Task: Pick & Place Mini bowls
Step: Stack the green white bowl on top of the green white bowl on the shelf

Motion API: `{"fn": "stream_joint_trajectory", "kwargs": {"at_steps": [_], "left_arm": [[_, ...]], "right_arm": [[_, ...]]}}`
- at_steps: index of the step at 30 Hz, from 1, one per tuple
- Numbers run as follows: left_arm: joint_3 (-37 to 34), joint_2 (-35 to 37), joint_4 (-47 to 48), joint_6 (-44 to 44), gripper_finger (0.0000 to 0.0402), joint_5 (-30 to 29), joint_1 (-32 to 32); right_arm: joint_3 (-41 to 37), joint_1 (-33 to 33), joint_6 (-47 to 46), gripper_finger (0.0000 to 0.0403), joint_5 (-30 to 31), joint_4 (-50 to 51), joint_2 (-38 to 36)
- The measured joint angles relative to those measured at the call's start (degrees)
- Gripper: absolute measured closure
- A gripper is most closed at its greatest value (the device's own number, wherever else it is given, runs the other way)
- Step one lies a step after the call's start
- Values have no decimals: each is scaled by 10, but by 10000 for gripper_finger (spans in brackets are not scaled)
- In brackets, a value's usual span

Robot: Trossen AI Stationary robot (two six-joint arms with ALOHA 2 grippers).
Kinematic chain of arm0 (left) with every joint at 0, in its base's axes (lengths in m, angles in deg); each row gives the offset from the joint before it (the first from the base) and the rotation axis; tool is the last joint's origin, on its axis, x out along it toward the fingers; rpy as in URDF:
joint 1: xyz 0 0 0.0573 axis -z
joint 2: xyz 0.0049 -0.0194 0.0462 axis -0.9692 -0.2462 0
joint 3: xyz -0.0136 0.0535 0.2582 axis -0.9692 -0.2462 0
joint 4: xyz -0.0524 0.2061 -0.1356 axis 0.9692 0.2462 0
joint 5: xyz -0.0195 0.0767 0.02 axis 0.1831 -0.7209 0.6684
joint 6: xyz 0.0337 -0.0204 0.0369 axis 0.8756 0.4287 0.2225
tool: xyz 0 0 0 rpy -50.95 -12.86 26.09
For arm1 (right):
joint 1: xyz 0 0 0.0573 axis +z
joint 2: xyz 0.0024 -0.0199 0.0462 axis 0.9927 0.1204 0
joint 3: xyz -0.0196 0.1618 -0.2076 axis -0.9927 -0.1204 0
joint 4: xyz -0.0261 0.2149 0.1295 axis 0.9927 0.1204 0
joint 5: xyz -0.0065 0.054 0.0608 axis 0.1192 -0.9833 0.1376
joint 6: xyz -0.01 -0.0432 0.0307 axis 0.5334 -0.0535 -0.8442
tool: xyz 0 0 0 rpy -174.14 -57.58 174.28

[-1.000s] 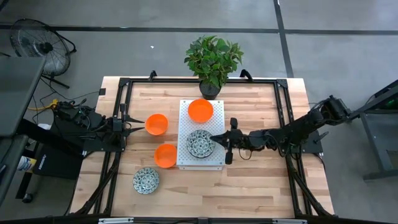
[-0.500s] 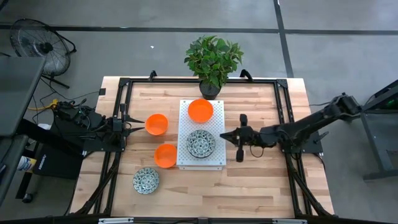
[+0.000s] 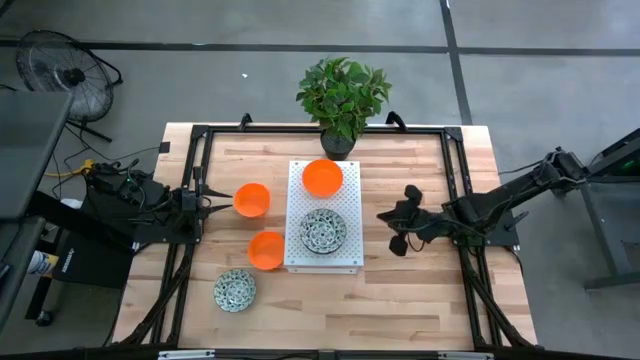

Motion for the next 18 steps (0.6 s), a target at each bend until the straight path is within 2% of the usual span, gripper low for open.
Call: {"fn": "stream_joint_trajectory", "kwargs": {"at_steps": [4, 8, 18], "left_arm": [[0, 0, 0, 0, 307, 0, 0], [0, 0, 0, 0, 307, 0, 0], [0, 0, 0, 0, 307, -1, 0]], "right_arm": [[0, 0, -14, 403, 18, 66, -8], [-18, 0, -10, 403, 17, 56, -31], [-214, 0, 31, 403, -13, -191, -177]]}}
